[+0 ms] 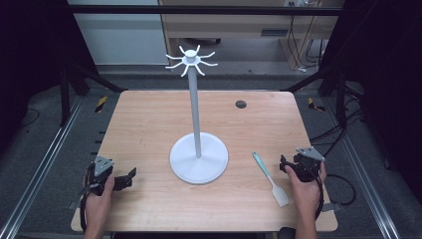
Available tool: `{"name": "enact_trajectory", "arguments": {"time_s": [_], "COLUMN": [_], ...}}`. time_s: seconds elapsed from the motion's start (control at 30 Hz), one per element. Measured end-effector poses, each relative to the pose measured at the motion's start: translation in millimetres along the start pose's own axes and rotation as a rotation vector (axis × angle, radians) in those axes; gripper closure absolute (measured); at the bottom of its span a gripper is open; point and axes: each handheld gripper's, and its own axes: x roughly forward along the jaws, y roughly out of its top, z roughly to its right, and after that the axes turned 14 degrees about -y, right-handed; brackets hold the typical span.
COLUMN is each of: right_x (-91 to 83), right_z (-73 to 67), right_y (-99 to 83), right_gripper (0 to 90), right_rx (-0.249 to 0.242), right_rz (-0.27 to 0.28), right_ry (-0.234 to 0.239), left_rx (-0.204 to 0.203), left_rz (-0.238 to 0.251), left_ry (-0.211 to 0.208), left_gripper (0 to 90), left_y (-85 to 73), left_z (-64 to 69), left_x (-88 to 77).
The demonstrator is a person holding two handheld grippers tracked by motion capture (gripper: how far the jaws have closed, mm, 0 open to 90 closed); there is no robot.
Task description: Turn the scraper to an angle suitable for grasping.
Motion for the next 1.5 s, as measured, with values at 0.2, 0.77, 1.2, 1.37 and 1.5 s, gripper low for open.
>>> {"name": "enact_trajectory", "arguments": {"time_s": [0.2,0.77,1.2,1.37,1.5], "right_x": [-7.4,-20.0,-15.7,-10.1,-7.5], "right_z": [-7.6,-28.4,-44.3,-45.3,-46.4], "right_y": [1.1,7.8,21.3,25.6,29.6], "right_gripper": [33.7,66.0,79.6,85.4,88.4], "right_rx": [-0.044,-0.124,-0.229,-0.248,-0.247], "right_rz": [0.006,0.009,-0.039,-0.084,-0.102], "right_ry": [0.018,0.072,0.135,0.165,0.196], "left_rx": [0.002,-0.005,-0.007,-0.005,-0.006], "left_rz": [0.003,0.0,0.004,0.003,0.002], "left_ry": [0.001,0.005,0.012,0.009,0.008], "left_gripper": [2.1,2.3,2.2,2.2,2.2], "left_y": [0.0,-0.8,-1.7,-1.6,-1.8], "left_z": [0.2,-1.0,-2.1,-1.1,-0.5], "left_x": [-0.6,0.3,-1.8,-1.6,-0.7]}}
